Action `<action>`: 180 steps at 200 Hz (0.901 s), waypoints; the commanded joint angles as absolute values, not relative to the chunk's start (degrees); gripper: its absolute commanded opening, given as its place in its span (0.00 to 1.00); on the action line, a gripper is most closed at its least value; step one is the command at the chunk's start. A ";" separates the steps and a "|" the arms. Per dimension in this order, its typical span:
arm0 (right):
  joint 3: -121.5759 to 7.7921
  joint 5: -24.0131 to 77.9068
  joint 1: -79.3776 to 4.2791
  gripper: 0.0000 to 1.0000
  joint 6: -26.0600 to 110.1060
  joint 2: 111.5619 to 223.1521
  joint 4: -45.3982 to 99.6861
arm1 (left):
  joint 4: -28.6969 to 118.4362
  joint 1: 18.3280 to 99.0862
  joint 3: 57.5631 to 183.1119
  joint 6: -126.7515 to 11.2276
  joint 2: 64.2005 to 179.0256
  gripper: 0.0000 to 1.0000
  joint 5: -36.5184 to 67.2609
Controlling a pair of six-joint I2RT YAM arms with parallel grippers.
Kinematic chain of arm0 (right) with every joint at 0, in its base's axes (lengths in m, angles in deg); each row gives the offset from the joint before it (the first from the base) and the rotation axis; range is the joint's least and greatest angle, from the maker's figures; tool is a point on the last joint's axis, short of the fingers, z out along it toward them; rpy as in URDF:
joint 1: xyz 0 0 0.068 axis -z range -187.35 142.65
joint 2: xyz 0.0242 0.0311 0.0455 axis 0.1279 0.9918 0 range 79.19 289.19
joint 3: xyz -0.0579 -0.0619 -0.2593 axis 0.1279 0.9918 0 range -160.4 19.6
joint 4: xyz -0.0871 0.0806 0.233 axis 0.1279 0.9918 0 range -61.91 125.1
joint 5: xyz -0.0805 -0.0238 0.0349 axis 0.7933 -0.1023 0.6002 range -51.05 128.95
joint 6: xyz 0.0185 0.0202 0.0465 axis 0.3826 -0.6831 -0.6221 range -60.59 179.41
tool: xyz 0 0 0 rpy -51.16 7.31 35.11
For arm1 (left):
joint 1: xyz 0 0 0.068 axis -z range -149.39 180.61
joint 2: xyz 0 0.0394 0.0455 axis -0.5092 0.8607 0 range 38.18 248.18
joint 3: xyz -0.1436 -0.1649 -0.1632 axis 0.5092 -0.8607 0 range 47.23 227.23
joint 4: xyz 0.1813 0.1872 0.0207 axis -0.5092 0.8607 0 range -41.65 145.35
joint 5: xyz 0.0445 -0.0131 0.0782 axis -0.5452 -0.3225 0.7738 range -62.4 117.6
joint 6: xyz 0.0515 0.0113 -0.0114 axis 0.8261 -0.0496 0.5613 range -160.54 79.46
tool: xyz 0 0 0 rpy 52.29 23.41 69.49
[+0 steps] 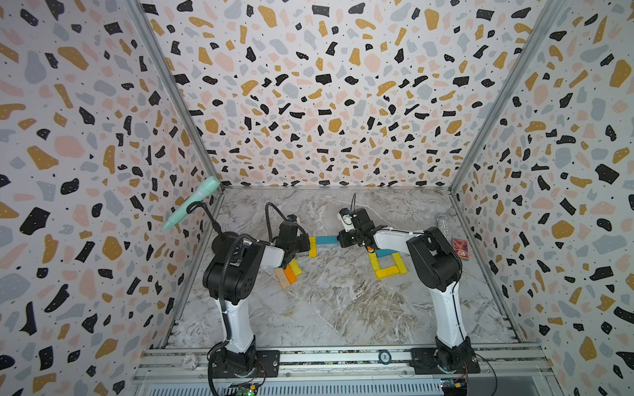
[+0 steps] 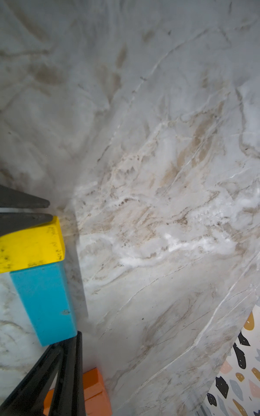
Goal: Assemble the number 6 with building blocks
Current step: Assemble the building block at the center of the board.
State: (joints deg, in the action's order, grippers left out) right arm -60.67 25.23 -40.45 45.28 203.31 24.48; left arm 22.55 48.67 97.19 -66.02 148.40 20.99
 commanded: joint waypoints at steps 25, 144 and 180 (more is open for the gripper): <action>-61.26 25.29 -40.80 0.13 45.23 203.14 26.44 | 23.89 48.71 98.09 -63.93 151.15 0.01 18.30; -60.65 28.81 -38.81 0.14 48.26 197.52 28.90 | 31.93 48.55 101.01 -63.02 148.57 0.04 24.97; -58.98 28.35 -38.84 0.10 47.56 196.61 27.62 | 32.48 48.45 101.11 -63.57 147.10 0.04 25.84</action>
State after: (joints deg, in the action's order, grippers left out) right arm -59.95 28.07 -38.94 47.55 200.12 27.12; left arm 28.78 48.41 100.71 -63.70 148.53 23.76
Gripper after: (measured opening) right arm 0.105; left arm 0.047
